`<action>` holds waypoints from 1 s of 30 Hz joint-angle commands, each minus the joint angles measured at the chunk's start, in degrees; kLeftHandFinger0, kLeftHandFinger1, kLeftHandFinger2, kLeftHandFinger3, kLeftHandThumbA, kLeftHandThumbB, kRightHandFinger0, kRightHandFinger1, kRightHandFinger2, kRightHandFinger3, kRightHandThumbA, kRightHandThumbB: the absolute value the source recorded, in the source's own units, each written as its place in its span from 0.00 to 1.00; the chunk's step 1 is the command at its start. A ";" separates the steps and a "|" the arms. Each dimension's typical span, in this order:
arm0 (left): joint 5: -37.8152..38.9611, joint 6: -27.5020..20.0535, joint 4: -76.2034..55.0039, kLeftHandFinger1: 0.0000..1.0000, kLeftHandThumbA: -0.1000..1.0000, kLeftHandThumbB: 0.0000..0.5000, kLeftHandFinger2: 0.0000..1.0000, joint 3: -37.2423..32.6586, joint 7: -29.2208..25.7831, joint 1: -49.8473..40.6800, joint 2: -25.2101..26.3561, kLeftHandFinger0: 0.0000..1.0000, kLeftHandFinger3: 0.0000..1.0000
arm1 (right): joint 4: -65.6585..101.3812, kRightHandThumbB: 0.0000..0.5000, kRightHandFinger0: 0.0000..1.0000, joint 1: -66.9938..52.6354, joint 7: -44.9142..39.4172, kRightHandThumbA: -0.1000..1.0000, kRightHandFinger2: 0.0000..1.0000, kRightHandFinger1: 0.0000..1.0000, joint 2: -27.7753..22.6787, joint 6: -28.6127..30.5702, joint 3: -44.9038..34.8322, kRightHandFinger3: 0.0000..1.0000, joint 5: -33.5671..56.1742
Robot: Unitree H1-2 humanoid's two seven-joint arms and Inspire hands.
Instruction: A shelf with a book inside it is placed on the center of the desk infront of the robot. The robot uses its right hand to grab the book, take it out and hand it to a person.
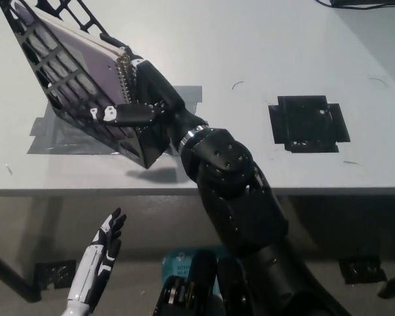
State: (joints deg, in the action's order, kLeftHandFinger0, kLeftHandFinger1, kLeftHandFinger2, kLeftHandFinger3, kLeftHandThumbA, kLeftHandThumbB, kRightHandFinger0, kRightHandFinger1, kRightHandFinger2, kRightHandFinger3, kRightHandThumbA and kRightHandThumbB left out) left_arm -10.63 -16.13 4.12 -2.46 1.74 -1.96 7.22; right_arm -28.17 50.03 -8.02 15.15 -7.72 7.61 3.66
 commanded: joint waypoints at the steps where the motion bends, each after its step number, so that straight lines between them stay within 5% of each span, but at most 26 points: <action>1: -0.04 -2.37 -1.25 1.00 1.00 0.57 1.00 -0.15 -0.15 0.64 0.72 1.00 1.00 | -0.18 0.72 1.00 4.31 -1.22 0.96 1.00 1.00 2.19 -0.17 -0.52 1.00 1.84; 7: 0.11 -2.22 -1.27 1.00 1.00 0.58 1.00 -0.19 -0.08 0.68 0.65 1.00 1.00 | -1.83 0.67 1.00 5.01 -0.83 0.96 1.00 1.00 2.33 0.29 -0.50 1.00 1.61; 18: 0.99 -1.37 -1.37 1.00 1.00 0.56 1.00 -0.22 0.25 1.23 0.37 1.00 1.00 | -8.75 0.79 1.00 6.17 -0.86 0.96 1.00 1.00 1.66 2.42 -1.78 1.00 1.99; 23: 0.40 -2.44 -0.99 1.00 1.00 0.52 1.00 -0.28 -0.04 1.61 0.59 1.00 1.00 | -11.32 0.71 1.00 6.47 -0.90 0.92 1.00 1.00 1.70 3.41 -3.04 1.00 2.70; 30: 0.32 -1.79 -0.90 1.00 1.00 0.61 1.00 -0.23 -0.10 2.08 0.50 1.00 1.00 | -14.54 0.68 1.00 6.93 -1.10 0.94 1.00 1.00 0.95 5.51 -3.40 1.00 1.85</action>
State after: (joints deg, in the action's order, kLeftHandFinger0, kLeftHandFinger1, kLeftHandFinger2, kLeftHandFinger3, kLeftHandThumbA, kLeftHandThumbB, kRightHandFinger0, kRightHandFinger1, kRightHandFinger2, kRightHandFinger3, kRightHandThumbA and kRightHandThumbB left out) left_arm -10.18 -16.17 4.13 -2.50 1.80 -0.79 7.26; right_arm -42.49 53.17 -8.08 15.30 -6.10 4.64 4.75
